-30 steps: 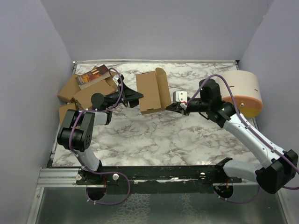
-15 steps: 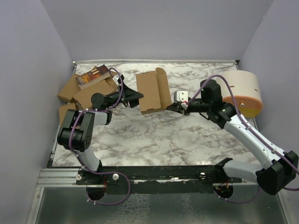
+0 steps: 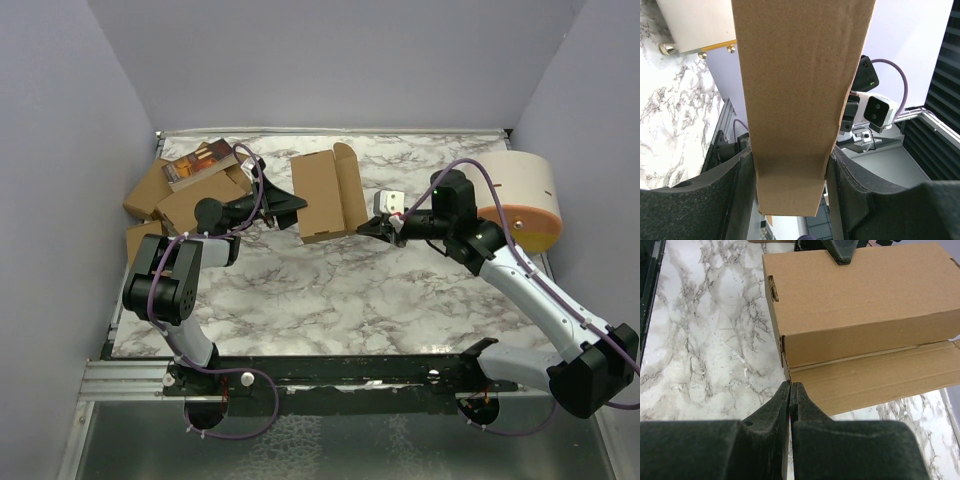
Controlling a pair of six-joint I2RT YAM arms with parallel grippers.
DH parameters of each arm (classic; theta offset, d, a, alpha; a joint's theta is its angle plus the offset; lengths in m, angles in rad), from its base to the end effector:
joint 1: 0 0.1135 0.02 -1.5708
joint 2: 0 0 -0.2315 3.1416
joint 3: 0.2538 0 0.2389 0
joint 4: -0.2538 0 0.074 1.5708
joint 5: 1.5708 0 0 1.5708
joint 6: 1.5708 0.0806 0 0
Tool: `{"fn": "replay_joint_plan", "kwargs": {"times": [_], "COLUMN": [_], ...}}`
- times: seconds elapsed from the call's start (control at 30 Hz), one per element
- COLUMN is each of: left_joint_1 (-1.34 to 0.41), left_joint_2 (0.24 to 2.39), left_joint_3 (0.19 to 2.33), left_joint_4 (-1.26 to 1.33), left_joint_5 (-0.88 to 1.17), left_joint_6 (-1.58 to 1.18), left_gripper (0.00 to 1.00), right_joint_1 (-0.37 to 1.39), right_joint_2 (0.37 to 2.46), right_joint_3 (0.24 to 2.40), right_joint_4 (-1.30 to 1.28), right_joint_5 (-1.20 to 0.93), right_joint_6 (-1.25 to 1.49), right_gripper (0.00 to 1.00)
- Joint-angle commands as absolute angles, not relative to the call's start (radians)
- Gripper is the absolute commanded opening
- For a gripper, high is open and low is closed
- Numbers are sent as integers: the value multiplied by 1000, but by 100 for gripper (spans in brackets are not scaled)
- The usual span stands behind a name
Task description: Fold the paper box
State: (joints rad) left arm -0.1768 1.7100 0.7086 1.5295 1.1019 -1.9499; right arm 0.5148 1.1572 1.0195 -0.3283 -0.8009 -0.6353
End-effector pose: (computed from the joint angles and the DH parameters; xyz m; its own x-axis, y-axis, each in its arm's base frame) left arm 0.3050 -0.1275 0.2360 -0.9621 -0.2546 -0.0979 0.1507 -0.1968 -0.9688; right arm 0.2156 0.1885 0.2947 0.2199 -0.3502 -0.9105 -0.9573 0.1022 -0.2705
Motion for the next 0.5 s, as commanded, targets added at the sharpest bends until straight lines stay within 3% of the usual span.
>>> {"fn": "replay_joint_plan", "kwargs": {"times": [0.0, 0.47], "left_joint_1": [-179, -179], "left_joint_2": [1688, 1720], "left_joint_3": [734, 721], "left_joint_4": [1785, 1782], "left_joint_5": [1081, 1074], "left_joint_6": [-1958, -1943], "left_gripper": [16, 15], "right_joint_1": [506, 508], "right_joint_2": [1147, 1192], "right_joint_3": [1010, 1078], "right_joint_4": [-303, -365], "right_joint_5": [-809, -834], "right_joint_6": [-619, -673], "right_gripper": [1, 1]}}
